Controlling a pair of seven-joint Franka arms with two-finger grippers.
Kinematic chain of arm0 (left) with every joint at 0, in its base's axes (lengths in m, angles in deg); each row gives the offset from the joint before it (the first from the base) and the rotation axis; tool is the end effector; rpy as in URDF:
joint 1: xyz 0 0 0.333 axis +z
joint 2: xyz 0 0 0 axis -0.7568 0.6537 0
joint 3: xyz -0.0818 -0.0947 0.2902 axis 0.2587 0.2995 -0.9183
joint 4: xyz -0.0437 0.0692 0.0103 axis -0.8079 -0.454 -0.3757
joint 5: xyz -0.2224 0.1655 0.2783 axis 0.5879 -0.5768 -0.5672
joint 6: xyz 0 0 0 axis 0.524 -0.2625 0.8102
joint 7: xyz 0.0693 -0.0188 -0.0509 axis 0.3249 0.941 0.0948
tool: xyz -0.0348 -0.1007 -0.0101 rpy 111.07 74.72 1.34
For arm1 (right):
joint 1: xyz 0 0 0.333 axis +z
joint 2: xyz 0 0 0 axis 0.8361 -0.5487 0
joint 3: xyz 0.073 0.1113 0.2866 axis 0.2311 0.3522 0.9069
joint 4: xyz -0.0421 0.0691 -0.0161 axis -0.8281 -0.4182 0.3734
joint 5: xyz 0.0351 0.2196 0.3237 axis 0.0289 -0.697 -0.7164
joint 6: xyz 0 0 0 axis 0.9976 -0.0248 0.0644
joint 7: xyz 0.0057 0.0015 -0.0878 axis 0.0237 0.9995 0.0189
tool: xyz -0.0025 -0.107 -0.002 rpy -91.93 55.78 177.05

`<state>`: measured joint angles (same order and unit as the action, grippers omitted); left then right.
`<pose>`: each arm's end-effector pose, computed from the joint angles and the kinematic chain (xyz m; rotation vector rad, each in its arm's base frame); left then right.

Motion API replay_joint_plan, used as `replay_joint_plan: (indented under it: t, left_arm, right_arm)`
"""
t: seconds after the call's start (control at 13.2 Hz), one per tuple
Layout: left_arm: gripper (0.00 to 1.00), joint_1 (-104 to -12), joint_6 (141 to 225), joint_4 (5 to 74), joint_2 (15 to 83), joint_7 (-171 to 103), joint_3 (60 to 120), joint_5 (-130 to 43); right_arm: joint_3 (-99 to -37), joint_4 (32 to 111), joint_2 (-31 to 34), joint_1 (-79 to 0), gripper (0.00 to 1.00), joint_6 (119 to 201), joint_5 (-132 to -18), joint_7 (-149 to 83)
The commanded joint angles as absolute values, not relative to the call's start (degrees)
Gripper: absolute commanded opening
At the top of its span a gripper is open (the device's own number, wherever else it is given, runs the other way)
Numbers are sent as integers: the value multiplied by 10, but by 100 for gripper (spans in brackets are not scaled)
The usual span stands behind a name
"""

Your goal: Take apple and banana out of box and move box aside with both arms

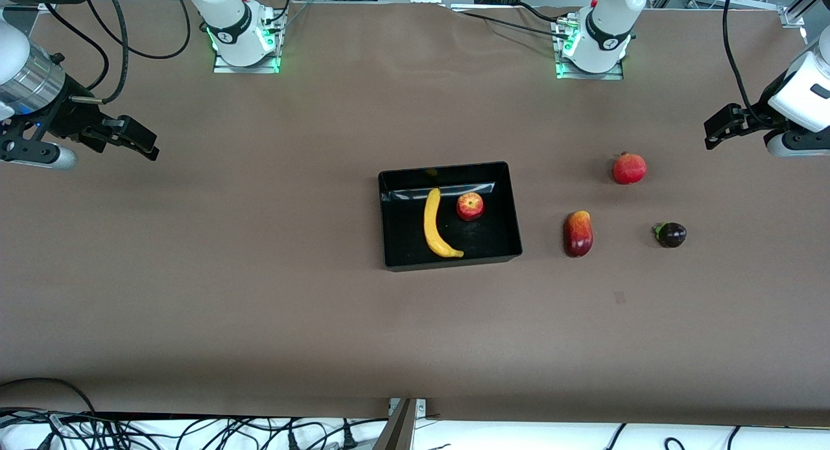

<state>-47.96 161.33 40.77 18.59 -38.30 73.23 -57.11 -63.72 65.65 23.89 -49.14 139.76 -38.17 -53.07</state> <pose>0.5333 0.0041 0.5886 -3.0590 -0.0290 0.0185 0.5631 0.0631 0.5976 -3.1205 0.2434 -0.0239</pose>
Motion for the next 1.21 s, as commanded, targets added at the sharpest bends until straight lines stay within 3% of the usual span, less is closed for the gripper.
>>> replay_joint_plan:
  t: [0.0,0.68,1.13]
  left_arm:
    - [100,-479,1595,388,194,-385,732,-561]
    - [100,-487,1519,370,238,-391,745,-510]
    - [100,-494,1518,328,333,-398,857,-501]
  right_arm:
    - [-634,653,239,-494,100,1398,-372,-537]
    - [-633,653,239,-492,100,1392,-372,-536]
    - [-630,652,239,-491,100,1398,-375,-535]
